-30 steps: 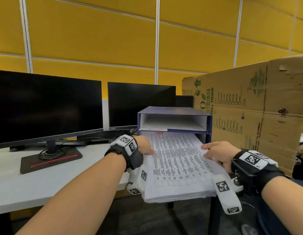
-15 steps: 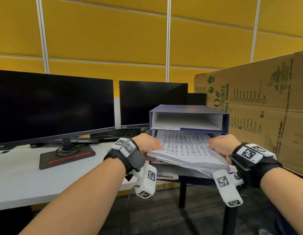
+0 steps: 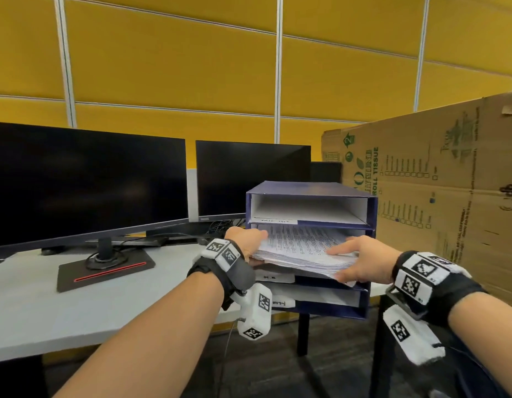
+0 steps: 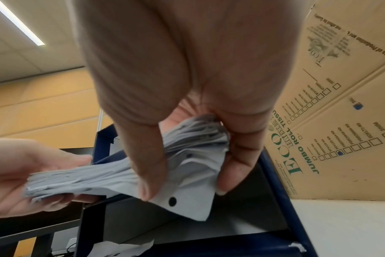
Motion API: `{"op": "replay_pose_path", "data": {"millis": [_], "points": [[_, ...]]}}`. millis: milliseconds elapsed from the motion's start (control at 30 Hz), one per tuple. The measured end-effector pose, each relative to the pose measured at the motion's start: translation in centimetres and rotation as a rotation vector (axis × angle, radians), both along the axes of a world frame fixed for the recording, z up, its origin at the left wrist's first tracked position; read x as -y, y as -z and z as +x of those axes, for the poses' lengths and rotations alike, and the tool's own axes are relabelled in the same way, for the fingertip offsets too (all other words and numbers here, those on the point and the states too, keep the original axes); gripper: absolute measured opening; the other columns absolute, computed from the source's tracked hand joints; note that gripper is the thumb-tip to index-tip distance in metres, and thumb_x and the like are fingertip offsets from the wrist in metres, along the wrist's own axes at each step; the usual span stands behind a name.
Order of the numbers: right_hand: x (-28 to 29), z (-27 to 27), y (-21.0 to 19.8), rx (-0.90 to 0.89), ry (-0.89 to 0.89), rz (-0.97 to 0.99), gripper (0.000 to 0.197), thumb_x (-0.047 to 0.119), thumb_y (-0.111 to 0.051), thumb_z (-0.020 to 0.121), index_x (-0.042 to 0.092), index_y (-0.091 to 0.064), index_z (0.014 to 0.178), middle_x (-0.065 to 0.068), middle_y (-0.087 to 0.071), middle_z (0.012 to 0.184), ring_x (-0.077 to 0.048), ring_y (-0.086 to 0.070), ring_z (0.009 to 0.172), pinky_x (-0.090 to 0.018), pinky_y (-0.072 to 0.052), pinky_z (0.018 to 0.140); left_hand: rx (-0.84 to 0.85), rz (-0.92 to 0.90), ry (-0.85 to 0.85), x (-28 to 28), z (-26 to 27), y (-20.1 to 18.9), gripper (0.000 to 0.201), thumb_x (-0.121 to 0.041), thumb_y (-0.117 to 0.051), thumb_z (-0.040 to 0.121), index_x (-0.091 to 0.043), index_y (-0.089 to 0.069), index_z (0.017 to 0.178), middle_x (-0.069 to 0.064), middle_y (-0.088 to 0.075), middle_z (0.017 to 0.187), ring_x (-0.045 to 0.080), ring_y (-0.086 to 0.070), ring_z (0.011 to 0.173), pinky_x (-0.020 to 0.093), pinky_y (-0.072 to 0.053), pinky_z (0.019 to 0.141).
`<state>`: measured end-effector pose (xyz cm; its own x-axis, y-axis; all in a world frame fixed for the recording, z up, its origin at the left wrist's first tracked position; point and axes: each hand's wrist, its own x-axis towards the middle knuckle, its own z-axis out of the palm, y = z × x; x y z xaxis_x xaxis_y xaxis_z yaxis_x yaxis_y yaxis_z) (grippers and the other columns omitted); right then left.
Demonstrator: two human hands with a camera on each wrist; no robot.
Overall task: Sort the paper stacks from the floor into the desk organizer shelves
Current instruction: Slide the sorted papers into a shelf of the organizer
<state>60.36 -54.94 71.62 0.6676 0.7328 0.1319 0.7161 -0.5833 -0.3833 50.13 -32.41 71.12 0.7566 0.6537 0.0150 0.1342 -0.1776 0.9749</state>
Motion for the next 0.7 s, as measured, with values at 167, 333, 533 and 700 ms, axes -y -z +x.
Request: {"op": "replay_pose_path", "data": {"millis": [167,333,533,700], "points": [[-0.6,1.1,0.0,-0.004,0.057,-0.010,0.059,0.027,-0.080,0.075,0.024,-0.058,0.129,0.006,-0.054,0.136,-0.014,-0.053,0.123,-0.019,-0.035,0.102,0.062,-0.002,0.152,-0.1,-1.8,-0.3,0.026,-0.005,-0.076,0.080,-0.001,-0.060,0.101,0.016,-0.066,0.096,0.027,-0.069,0.086,0.039,-0.061,0.075],[-2.0,1.1,-0.4,-0.067,0.104,-0.024,0.056,0.016,-0.076,0.080,0.024,-0.056,0.132,0.005,-0.062,0.098,-0.011,-0.052,0.052,-0.021,-0.047,0.046,-0.057,0.339,0.122,-0.9,-3.0,0.4,0.057,-0.006,-0.087,0.065,-0.007,-0.065,0.118,0.010,-0.064,0.115,0.024,-0.063,0.103,0.038,-0.054,0.094],[-2.3,0.4,-0.5,-0.030,0.093,-0.082,0.064,0.022,-0.073,0.083,0.024,-0.046,0.140,0.004,-0.062,0.116,-0.004,-0.055,0.057,-0.012,-0.043,0.045,-0.015,0.489,-0.110,-1.3,-2.1,1.7,0.038,-0.015,-0.086,0.067,-0.011,-0.073,0.103,0.005,-0.069,0.105,0.018,-0.064,0.097,0.027,-0.054,0.083],[-1.6,0.3,-0.1,0.086,0.110,-0.196,0.083,0.045,-0.076,0.075,0.031,-0.035,0.146,0.005,-0.041,0.148,-0.018,-0.045,0.131,-0.026,-0.036,0.107,0.013,0.471,-0.204,-0.6,-1.2,2.0,0.025,-0.017,-0.087,0.067,-0.013,-0.073,0.088,0.004,-0.071,0.096,0.017,-0.069,0.089,0.029,-0.057,0.082]]}}
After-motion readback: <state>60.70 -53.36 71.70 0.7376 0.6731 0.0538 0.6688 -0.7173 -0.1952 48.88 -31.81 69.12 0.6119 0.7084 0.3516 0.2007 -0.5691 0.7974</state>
